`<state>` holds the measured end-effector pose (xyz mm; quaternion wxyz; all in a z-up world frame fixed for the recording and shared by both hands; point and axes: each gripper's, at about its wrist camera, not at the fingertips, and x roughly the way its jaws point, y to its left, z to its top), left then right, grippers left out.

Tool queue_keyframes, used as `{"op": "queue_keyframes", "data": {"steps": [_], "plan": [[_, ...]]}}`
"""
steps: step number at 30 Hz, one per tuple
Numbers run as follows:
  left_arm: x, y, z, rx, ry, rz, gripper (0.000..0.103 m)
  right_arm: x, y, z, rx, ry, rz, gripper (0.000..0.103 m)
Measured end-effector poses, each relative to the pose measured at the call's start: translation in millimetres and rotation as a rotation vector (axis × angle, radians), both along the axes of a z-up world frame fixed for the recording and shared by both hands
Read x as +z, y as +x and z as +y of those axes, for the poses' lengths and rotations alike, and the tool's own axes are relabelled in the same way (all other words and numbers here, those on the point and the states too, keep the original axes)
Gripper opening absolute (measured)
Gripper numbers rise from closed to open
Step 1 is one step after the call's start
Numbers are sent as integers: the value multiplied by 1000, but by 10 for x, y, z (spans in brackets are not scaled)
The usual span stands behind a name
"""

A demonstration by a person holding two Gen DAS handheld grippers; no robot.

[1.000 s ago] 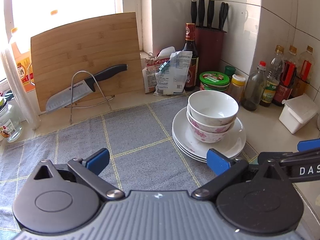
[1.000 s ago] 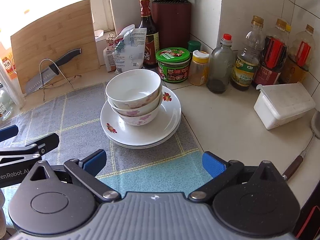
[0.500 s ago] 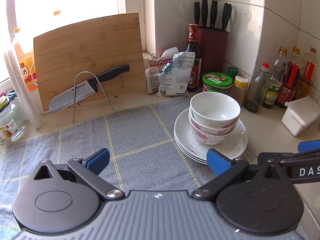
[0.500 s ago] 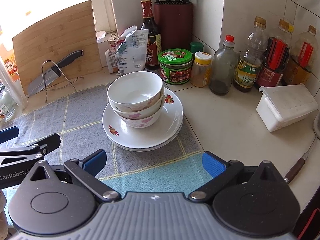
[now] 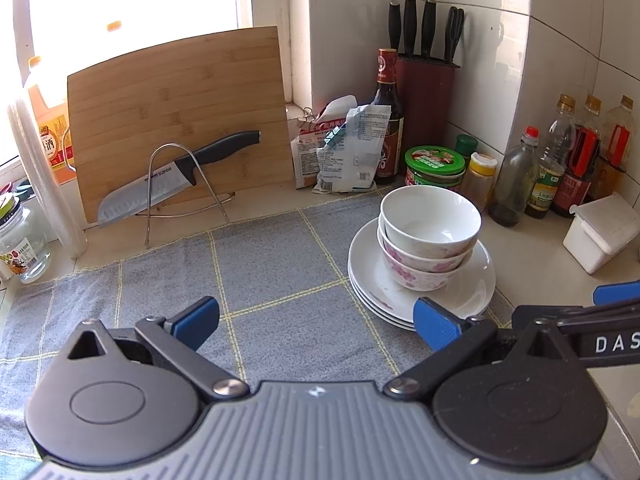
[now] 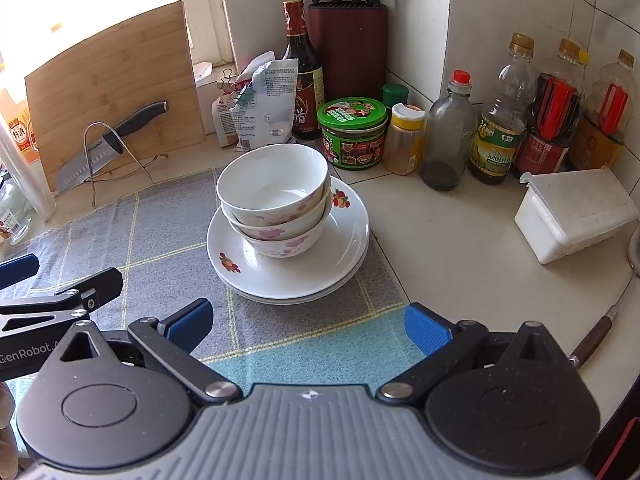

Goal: Organize plates and bowls

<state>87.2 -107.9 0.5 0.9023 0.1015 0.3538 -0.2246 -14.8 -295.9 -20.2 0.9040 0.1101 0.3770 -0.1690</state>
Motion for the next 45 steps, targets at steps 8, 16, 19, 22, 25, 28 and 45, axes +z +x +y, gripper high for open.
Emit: {"op": "queue_keyframes", "data": {"steps": [8, 16, 19, 22, 25, 28, 45], "plan": [[8, 3, 6, 5, -1, -4, 102, 12, 3, 9, 5, 0, -5, 103], [16, 2, 17, 5, -3, -3, 102, 12, 3, 0, 5, 2, -5, 103], [19, 2, 18, 4, -2, -3, 102, 17, 3, -3, 5, 1, -4, 103], [24, 0, 8, 8, -2, -3, 102, 24, -2, -10, 4, 2, -5, 103], [25, -2, 6, 7, -2, -5, 102, 26, -10, -16, 4, 2, -6, 103], [25, -2, -2, 8, 0, -5, 102, 29, -14, -20, 4, 3, -5, 103], [24, -5, -11, 9, 1, -6, 102, 42, -17, -42, 6, -4, -4, 103]]}}
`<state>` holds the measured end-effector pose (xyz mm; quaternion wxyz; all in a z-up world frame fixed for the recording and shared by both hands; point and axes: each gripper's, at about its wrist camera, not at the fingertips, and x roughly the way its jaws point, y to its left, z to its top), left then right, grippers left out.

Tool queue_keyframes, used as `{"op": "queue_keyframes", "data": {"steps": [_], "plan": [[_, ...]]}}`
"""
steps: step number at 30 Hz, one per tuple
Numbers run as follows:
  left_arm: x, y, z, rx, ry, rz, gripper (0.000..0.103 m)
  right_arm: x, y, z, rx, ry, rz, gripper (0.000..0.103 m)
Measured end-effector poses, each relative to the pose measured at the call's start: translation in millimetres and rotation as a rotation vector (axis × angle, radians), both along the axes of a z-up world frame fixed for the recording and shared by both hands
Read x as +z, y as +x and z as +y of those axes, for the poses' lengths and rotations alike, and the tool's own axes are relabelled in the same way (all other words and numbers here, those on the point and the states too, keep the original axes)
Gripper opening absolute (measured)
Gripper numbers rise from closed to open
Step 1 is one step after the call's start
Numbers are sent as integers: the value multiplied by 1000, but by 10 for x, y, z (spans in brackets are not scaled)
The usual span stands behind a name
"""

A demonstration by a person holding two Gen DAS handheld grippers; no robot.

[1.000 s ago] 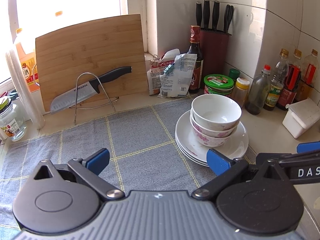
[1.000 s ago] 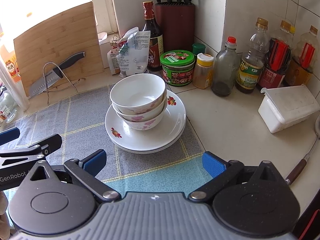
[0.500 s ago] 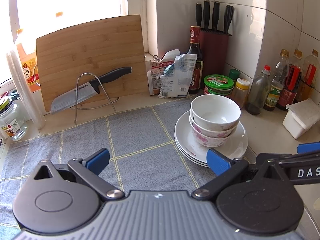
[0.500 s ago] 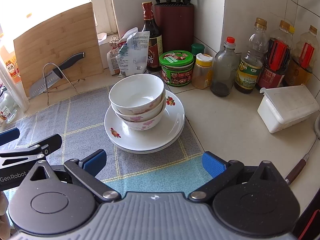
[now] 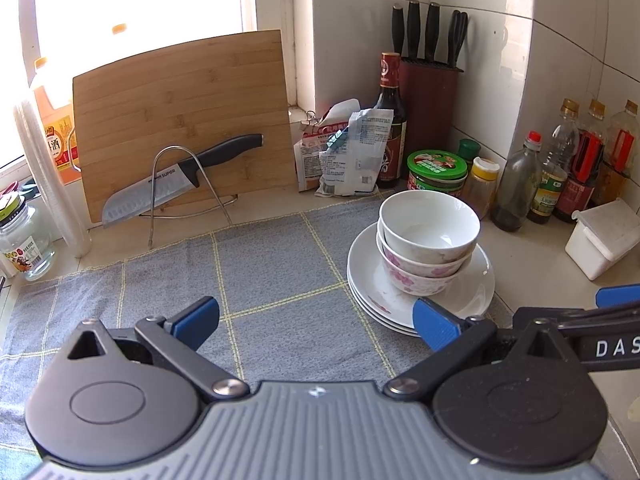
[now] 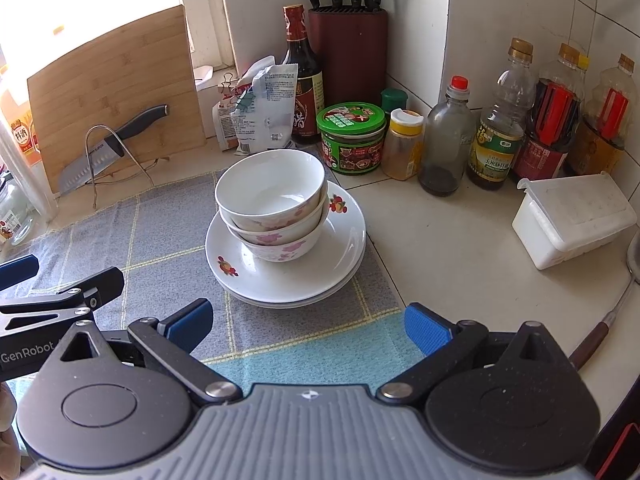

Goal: Organize plates and bowls

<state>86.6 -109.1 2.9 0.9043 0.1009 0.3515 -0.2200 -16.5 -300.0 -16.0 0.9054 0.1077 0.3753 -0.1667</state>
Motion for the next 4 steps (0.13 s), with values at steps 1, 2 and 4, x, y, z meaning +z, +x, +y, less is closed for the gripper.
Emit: {"op": "queue_keyframes", "data": {"steps": [1, 2, 4], "plan": [[0, 1, 1, 0, 0, 1, 102, 0, -1, 1, 0, 1, 0, 103], [1, 2, -1, 0, 0, 1, 102, 1, -2, 4, -1, -1, -1, 103], [1, 0, 3, -2, 1, -1, 102, 1, -2, 3, -1, -2, 0, 103]]}}
